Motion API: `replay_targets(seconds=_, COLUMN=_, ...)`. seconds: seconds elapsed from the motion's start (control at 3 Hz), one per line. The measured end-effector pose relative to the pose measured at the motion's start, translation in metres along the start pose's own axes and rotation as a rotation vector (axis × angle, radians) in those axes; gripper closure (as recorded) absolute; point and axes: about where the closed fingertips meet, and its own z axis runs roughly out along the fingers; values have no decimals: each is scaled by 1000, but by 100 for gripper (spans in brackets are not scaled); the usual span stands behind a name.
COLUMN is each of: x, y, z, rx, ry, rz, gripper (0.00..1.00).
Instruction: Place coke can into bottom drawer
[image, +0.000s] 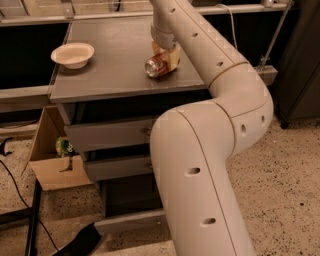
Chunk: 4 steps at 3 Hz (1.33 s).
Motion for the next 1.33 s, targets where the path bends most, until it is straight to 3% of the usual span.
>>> replay_targets(seconds=0.67, x=-19, y=5, z=-45, rx=98, ry=-51, rz=5, gripper=100)
replay_targets(seconds=1.33, x=-50, y=51, z=-78, rx=256, ry=-192, rz=102, gripper=100)
